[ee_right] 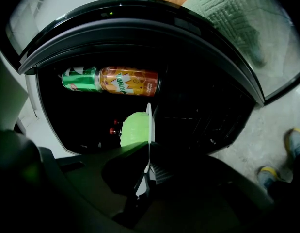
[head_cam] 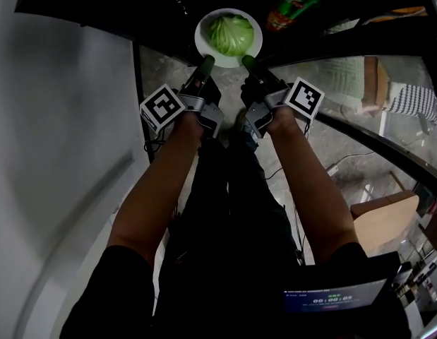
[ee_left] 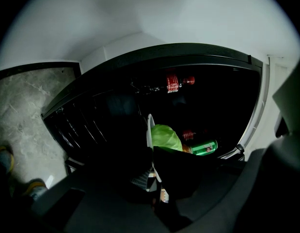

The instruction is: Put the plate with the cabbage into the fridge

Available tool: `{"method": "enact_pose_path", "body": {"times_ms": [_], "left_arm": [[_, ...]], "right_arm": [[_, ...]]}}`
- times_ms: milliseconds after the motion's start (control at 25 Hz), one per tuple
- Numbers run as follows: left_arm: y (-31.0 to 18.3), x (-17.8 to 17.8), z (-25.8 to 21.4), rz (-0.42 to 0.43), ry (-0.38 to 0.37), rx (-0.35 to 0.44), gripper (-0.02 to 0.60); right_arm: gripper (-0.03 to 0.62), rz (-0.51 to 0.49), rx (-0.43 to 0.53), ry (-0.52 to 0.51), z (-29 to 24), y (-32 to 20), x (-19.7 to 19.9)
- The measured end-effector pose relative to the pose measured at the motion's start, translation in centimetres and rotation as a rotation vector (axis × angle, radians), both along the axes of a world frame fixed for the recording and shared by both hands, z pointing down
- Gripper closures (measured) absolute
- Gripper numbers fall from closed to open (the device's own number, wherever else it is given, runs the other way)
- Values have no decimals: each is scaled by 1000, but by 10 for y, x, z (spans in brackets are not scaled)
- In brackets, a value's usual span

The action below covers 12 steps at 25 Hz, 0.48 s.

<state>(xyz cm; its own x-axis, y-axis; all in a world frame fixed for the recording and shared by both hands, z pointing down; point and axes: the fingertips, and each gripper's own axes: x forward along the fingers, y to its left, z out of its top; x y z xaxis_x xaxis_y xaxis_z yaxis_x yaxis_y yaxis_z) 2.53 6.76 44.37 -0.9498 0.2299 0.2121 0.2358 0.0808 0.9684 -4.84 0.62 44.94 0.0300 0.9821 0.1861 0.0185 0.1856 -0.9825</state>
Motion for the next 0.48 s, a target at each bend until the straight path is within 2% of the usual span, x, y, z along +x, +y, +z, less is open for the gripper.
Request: {"method": "enact_pose_path", "body": {"times_ms": [480], "left_arm": [[1, -1, 3, -3, 4, -4, 569]], "right_arm": [[579, 20, 0, 0, 3, 0, -1]]}}
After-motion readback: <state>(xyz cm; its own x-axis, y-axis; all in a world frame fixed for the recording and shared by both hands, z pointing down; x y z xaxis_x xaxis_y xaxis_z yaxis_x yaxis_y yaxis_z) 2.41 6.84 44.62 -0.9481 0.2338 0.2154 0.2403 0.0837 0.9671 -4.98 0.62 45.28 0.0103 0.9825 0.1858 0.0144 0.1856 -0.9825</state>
